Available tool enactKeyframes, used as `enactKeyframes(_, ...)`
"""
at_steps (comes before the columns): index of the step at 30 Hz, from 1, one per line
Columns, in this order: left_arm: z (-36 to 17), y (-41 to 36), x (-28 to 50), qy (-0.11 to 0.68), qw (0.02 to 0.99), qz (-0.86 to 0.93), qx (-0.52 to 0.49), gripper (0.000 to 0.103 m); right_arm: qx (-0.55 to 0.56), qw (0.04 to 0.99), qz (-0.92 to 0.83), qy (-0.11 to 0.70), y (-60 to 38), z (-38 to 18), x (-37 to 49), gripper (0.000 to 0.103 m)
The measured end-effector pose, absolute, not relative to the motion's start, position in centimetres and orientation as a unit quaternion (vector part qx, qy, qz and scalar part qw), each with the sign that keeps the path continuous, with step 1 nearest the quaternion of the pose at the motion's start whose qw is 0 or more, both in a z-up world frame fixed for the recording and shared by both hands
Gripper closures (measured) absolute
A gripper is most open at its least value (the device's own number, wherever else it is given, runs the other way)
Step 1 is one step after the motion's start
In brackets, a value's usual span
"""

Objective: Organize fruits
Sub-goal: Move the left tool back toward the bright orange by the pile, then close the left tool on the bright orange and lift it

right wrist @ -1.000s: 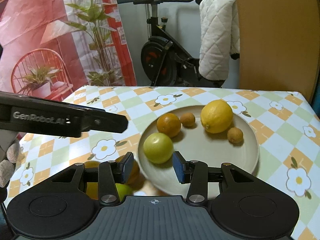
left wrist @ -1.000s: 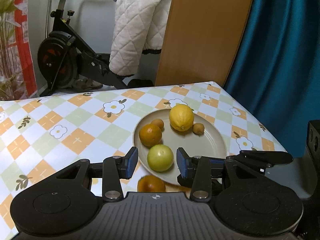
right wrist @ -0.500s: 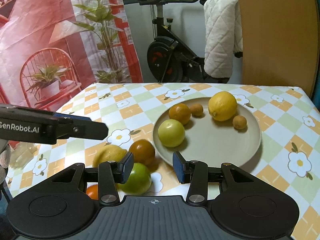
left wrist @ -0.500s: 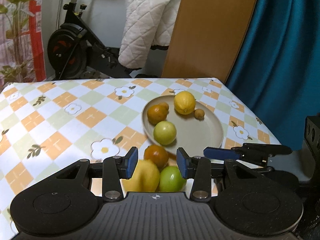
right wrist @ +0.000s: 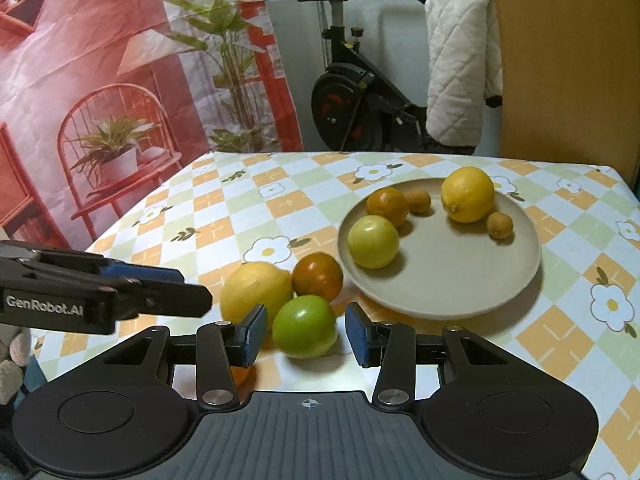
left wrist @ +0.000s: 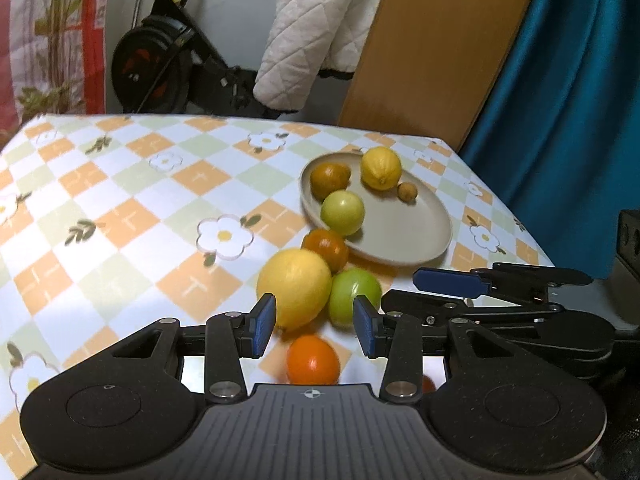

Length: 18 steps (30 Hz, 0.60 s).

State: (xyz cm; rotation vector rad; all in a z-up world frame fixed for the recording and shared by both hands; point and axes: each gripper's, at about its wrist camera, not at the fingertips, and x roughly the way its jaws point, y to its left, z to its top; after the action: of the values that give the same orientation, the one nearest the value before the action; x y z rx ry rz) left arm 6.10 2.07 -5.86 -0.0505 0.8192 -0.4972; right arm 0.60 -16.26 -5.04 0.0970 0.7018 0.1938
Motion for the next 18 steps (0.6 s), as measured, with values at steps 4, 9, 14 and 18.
enactKeyframes(4, -6.5, 2.9, 6.0, 0.405, 0.883, -0.235, -0.041, 0.059, 0.034, 0.928, 0.109, 0.353, -15.1, -5.3, 0.3, 0.063)
enactKeyframes(9, -7.1, 3.6, 6.1, 0.413, 0.879, -0.231, -0.055, 0.059, 0.017, 0.92, 0.132, 0.368, -13.5, -5.7, 0.2, 0.063)
enactKeyframes(14, -7.5, 4.2, 6.1, 0.415, 0.878, -0.23, -0.064, 0.059, 0.003, 0.911, 0.147, 0.386, -12.2, -6.3, 0.3, 0.063)
enactKeyframes(18, -7.9, 4.0, 6.2, 0.421, 0.874, -0.232, -0.065, 0.059, -0.007, 0.904, 0.155, 0.399, -11.3, -6.9, 0.6, 0.063)
